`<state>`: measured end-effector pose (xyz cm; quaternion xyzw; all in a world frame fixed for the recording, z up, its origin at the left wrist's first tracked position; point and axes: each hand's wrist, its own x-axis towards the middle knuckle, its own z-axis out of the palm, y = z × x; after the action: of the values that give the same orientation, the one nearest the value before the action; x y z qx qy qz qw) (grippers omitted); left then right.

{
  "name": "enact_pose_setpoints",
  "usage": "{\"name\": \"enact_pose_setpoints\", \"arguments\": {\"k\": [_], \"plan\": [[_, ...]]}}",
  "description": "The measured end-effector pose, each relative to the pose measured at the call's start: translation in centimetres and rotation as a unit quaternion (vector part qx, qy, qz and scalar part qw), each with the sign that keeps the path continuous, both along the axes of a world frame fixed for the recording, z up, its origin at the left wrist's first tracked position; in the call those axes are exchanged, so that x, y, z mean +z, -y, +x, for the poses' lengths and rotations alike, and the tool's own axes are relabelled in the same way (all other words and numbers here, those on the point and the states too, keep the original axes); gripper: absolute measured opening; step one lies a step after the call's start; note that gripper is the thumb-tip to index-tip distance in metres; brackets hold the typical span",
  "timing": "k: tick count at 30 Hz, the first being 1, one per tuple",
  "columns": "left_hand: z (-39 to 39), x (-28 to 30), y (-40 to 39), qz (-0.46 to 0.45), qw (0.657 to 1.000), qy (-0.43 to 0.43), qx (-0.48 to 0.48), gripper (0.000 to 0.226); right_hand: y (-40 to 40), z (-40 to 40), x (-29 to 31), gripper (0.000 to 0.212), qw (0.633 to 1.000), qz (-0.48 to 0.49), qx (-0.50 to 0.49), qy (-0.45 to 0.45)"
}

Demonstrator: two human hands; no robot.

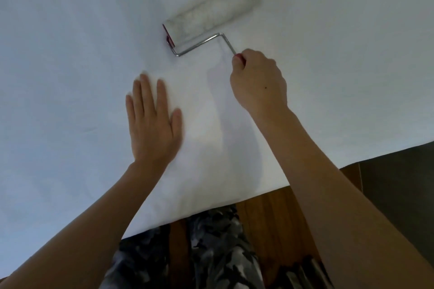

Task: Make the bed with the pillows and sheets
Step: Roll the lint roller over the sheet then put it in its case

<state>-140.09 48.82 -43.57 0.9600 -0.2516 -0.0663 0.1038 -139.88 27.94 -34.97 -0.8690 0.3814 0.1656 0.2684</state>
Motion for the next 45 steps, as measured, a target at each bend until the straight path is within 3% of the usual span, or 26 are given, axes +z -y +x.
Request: {"name": "enact_pose_setpoints", "arguments": {"k": [10, 16, 19, 22, 25, 28, 32, 40, 45], "plan": [[0.0, -0.5, -0.1, -0.013, 0.999, 0.048, 0.0, 0.056, -0.7, -17.9, 1.7, 0.026, 0.997, 0.027, 0.013, -0.066], [-0.5, -0.6, 0.3, -0.015, 0.998, 0.061, 0.001, 0.055, -0.6, -25.8, 3.2, 0.022, 0.981, 0.076, -0.007, -0.18], [-0.6, -0.6, 0.5, -0.018, 0.998, 0.061, 0.002, 0.055, -0.7, -28.9, 4.9, 0.031, 0.969, 0.07, -0.022, -0.235], [-0.6, -0.7, 0.6, -0.02, 0.998, 0.063, 0.004, 0.055, -1.0, -30.5, 7.0, 0.045, 0.986, 0.014, -0.033, -0.162], [-0.6, -0.7, 0.7, -0.026, 0.998, 0.061, 0.006, 0.055, -0.8, -28.9, 7.7, 0.022, 0.992, -0.017, -0.014, -0.128], [-0.6, -0.6, 0.6, -0.024, 0.998, 0.051, 0.008, 0.056, -0.3, -24.6, 6.2, 0.009, 0.992, 0.023, 0.006, -0.128], [-0.5, -0.6, 0.6, -0.024, 0.999, 0.04, 0.014, 0.057, -0.5, -17.2, 3.0, 0.028, 0.995, 0.03, 0.038, -0.091], [-0.7, -0.8, 0.3, -0.053, 0.997, 0.035, 0.045, 0.06, -1.3, 0.1, -0.4, 0.024, 0.999, 0.029, 0.022, -0.01], [-0.6, -0.9, 0.4, -0.054, 0.997, 0.038, 0.041, 0.061, -1.3, 0.0, -0.6, 0.023, 0.999, 0.024, 0.021, -0.006]]}}
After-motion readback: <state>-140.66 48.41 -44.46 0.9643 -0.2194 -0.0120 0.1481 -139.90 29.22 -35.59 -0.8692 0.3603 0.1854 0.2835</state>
